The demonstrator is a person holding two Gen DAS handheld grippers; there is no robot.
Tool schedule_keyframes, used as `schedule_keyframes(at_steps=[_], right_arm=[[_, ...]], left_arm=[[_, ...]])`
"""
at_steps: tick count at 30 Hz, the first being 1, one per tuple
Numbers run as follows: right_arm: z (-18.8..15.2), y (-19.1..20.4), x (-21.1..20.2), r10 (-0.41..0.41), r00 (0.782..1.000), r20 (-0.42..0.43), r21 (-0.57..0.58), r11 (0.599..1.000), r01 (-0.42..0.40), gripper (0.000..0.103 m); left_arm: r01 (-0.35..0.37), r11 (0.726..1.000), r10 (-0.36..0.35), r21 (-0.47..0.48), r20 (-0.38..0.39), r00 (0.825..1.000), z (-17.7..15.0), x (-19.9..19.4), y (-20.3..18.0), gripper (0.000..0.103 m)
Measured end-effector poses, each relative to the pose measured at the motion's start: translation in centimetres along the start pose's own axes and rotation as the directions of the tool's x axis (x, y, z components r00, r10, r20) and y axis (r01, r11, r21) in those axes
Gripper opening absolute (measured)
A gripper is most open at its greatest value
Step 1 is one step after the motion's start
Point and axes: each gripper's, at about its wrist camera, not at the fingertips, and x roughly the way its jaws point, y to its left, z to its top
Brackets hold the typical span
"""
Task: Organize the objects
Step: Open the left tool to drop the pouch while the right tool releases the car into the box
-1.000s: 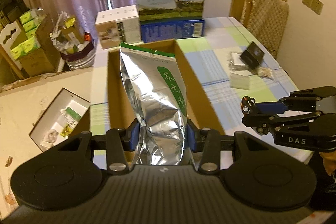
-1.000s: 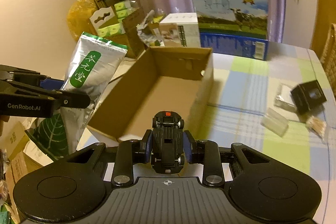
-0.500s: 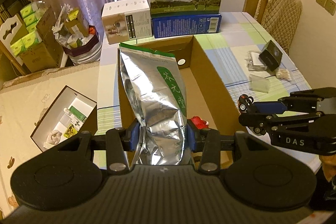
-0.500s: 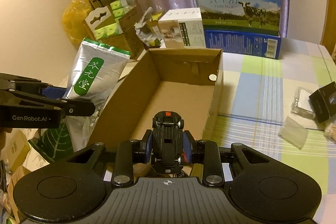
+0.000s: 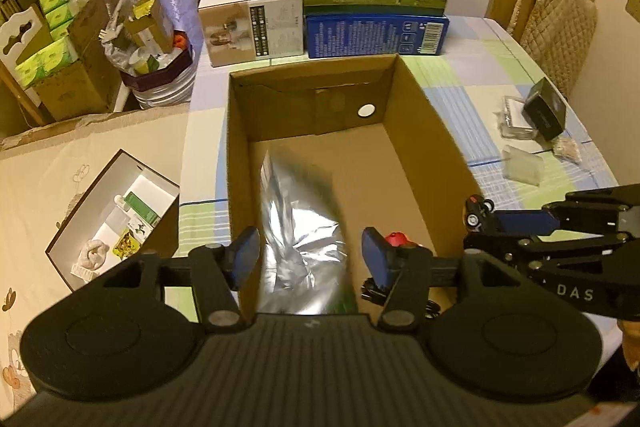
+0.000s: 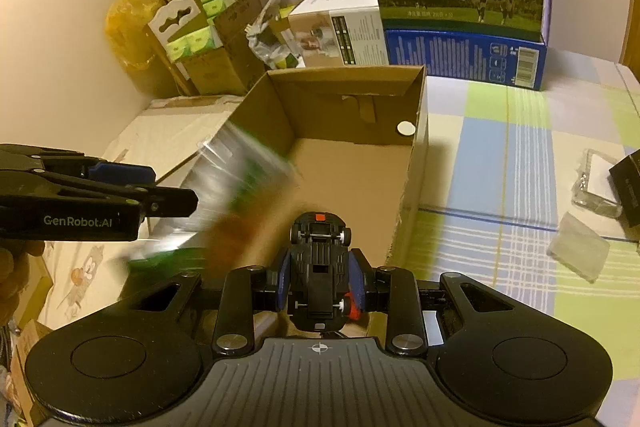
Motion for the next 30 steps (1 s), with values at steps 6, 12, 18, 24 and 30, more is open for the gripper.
schedule_keyframes(at_steps=[6, 12, 18, 24, 30], right_arm=[[-0.4, -0.2, 0.8, 0.001, 1.000, -0.016, 0.009, 1.000, -0.001, 0.027], [-0.6, 0.0, 0.9, 0.011, 1.000, -0.013, 0.022, 1.000, -0.011, 0.027], [-0.2, -0.3, 0.8, 0.065, 0.998, 0.025, 0.064, 0.996, -0.066, 0.035], [-0.2, -1.1, 0.1, 0.060, 0.996, 0.070, 0.106, 0.992, -0.067, 0.059], [-0.6, -1.6, -0.8, 0.030, 0.998, 0.058, 0.118, 0.992, -0.037, 0.059]], left_arm=[[0.013, 1.000, -0.013, -0.004, -0.001, 1.000, -0.7, 0.3, 0.1, 0.052], [0.017, 1.000, -0.017, -0.010, -0.001, 1.000, -1.2, 0.2, 0.3, 0.052], [0.003, 1.000, -0.003, -0.012, 0.002, 1.000, -1.3, 0.0, 0.7, 0.052], [-0.008, 1.000, 0.009, -0.008, 0.005, 1.000, -1.7, -0.1, 0.8, 0.052], [-0.002, 1.000, 0.002, -0.031, 0.010, 1.000, -2.4, -0.5, 0.5, 0.052]])
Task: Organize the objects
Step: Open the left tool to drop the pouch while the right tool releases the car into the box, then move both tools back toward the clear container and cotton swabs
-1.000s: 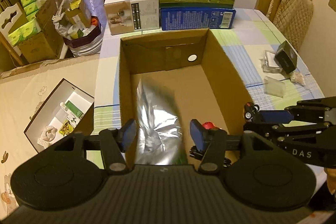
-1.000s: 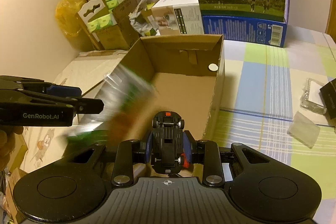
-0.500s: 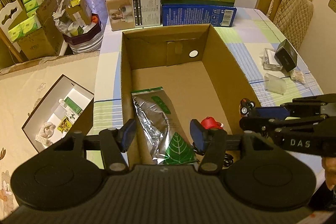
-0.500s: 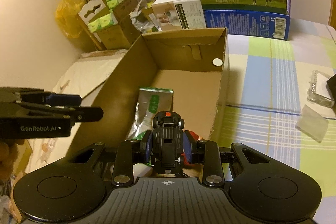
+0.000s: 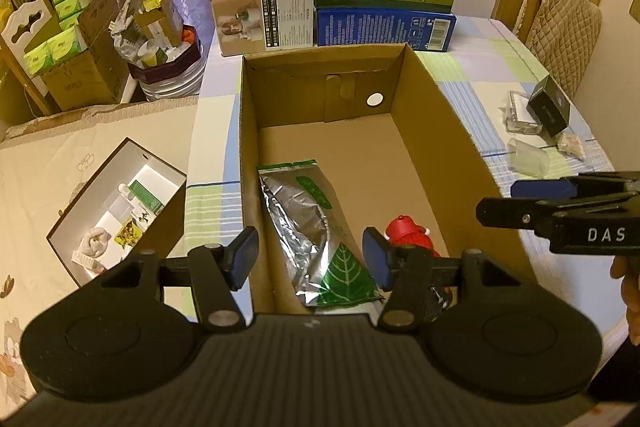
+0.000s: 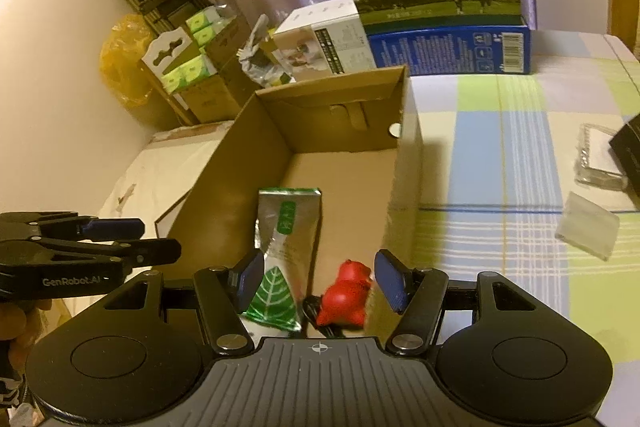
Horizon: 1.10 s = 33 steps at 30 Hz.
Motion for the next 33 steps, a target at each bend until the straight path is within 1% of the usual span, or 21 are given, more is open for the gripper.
schedule_keyframes(at_steps=[7, 12, 17, 19, 21, 24, 27, 31, 33], right_arm=[[-1.9, -0.4, -2.5, -0.006, 1.000, 0.008, 0.010, 1.000, 0.006, 0.059], [-4.4, -1.3, -5.1, -0.028, 1.000, 0.004, 0.017, 0.999, 0.028, 0.059], [-6.6, -3.1, -7.9, -0.070, 0.998, 0.004, 0.034, 0.997, 0.070, 0.059], [-7.3, -4.0, -9.2, -0.086, 0.996, 0.011, 0.041, 0.995, 0.086, 0.059], [-7.9, -4.9, -10.6, -0.105, 0.994, 0.019, 0.051, 0.993, 0.104, 0.059], [-8.6, -6.5, -12.6, -0.122, 0.992, 0.032, 0.087, 0.989, 0.118, 0.059], [-8.9, -7.8, -14.4, -0.143, 0.988, 0.054, 0.118, 0.984, 0.136, 0.059], [-9.4, -9.3, -16.8, -0.163, 0.983, 0.084, 0.152, 0.977, 0.150, 0.059], [-9.4, -9.9, -17.8, -0.173, 0.980, 0.094, 0.165, 0.974, 0.157, 0.059]], left_arm=[[0.019, 0.999, -0.017, -0.047, 0.040, 0.999, -1.4, -2.0, -1.2, 0.056], [0.045, 0.997, -0.041, -0.059, 0.070, 0.997, -2.5, -3.7, -3.1, 0.060], [0.072, 0.996, -0.067, -0.048, 0.092, 0.994, -3.7, -5.3, -6.2, 0.062], [0.078, 0.996, -0.073, -0.039, 0.107, 0.992, -4.0, -6.0, -7.4, 0.068], [0.085, 0.996, -0.082, -0.024, 0.118, 0.990, -4.1, -6.7, -8.6, 0.069], [0.101, 0.995, -0.099, -0.015, 0.132, 0.986, -4.3, -7.4, -10.2, 0.073], [0.116, 0.993, -0.115, -0.001, 0.135, 0.984, -4.5, -7.7, -12.1, 0.075], [0.150, 0.989, -0.151, 0.012, 0.126, 0.981, -4.8, -7.6, -14.6, 0.083], [0.153, 0.988, -0.156, 0.029, 0.121, 0.980, -4.9, -7.5, -15.8, 0.084]])
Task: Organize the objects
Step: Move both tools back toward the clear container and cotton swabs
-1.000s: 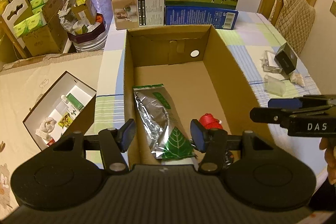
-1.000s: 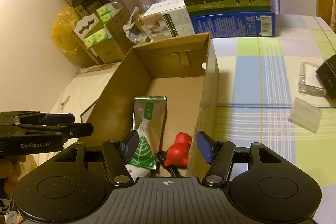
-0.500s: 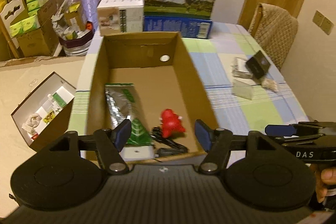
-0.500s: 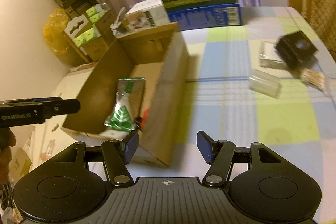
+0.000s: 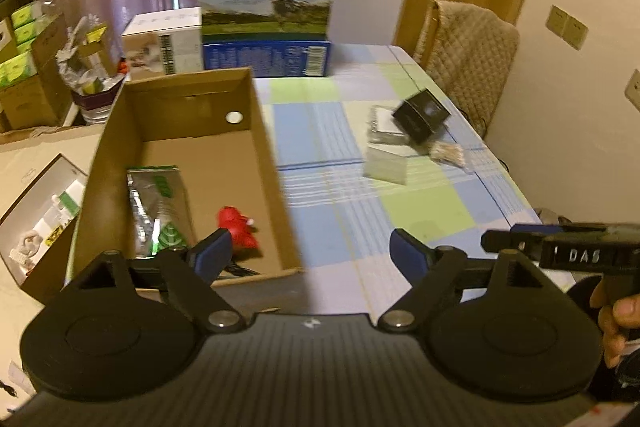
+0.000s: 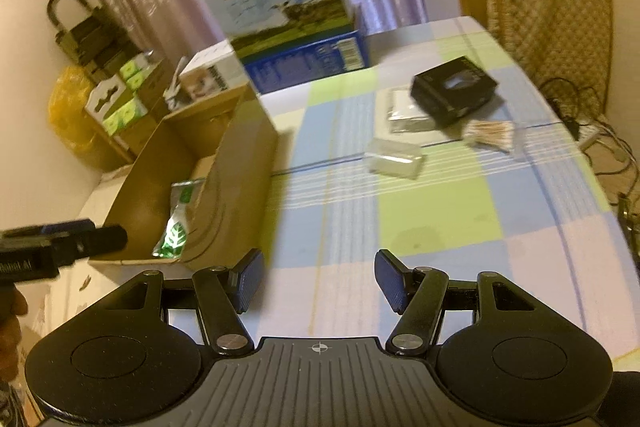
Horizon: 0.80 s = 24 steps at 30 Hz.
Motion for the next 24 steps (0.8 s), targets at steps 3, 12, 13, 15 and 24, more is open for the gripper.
schedule_keyframes(at_steps=[3, 12, 13, 15, 24], right_arm=[[0.1, -1.1, -1.1, -0.012, 1.000, 0.013, 0.013, 1.000, 0.012, 0.059], [0.5, -4.1, -3.2, -0.036, 0.998, 0.052, 0.066, 0.997, 0.033, 0.059], [0.5, -4.5, -3.3, -0.039, 0.998, 0.054, 0.071, 0.997, 0.035, 0.059], [0.5, -5.2, -3.6, -0.046, 0.997, 0.058, 0.084, 0.996, 0.041, 0.059], [0.9, -7.8, -4.6, -0.074, 0.995, 0.074, 0.117, 0.991, 0.065, 0.059]], left_arm=[[0.013, 1.000, -0.013, 0.012, -0.004, 1.000, -0.1, 0.4, -1.6, 0.088], [0.017, 0.998, -0.016, 0.054, -0.013, 1.000, 0.1, 1.3, -4.8, 0.096], [0.019, 0.998, -0.018, 0.057, -0.015, 1.000, 0.1, 1.4, -5.1, 0.096], [0.023, 0.998, -0.022, 0.064, -0.017, 1.000, 0.2, 1.7, -5.6, 0.097], [0.048, 0.995, -0.046, 0.083, -0.029, 0.999, 0.8, 3.7, -7.8, 0.099]])
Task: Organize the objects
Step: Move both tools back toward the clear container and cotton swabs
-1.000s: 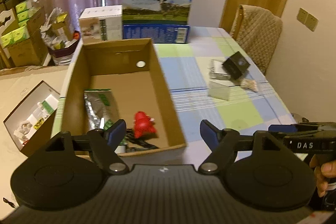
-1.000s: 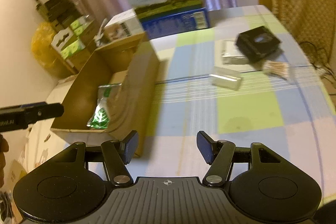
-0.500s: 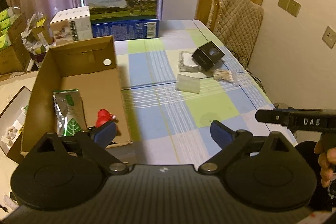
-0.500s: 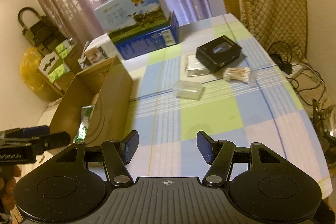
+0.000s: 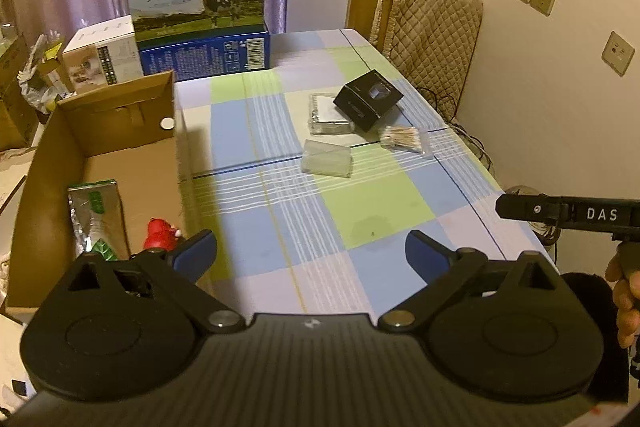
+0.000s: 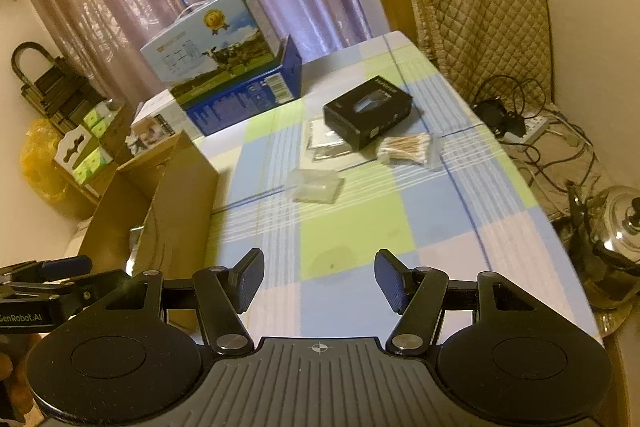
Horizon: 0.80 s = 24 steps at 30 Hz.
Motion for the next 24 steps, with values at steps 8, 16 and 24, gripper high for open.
schedule_keyframes(at_steps=[8, 16, 24], right_arm=[[2.9, -2.2, 0.0, -0.047, 0.999, 0.021, -0.076, 0.996, 0.048, 0.059], [5.6, -4.7, 2.9, -0.083, 0.996, -0.018, -0.250, 0.965, 0.076, 0.059], [7.4, -7.1, 8.6, -0.091, 0.993, -0.068, -0.419, 0.907, 0.054, 0.059]], left_arm=[[0.011, 1.000, -0.011, 0.003, 0.008, 1.000, 1.4, 3.0, -1.3, 0.100], [0.003, 1.000, -0.003, 0.012, 0.005, 1.000, 2.9, 7.7, -2.4, 0.100], [-0.010, 0.999, 0.010, 0.052, 0.009, 1.000, 3.7, 13.9, -3.4, 0.100]])
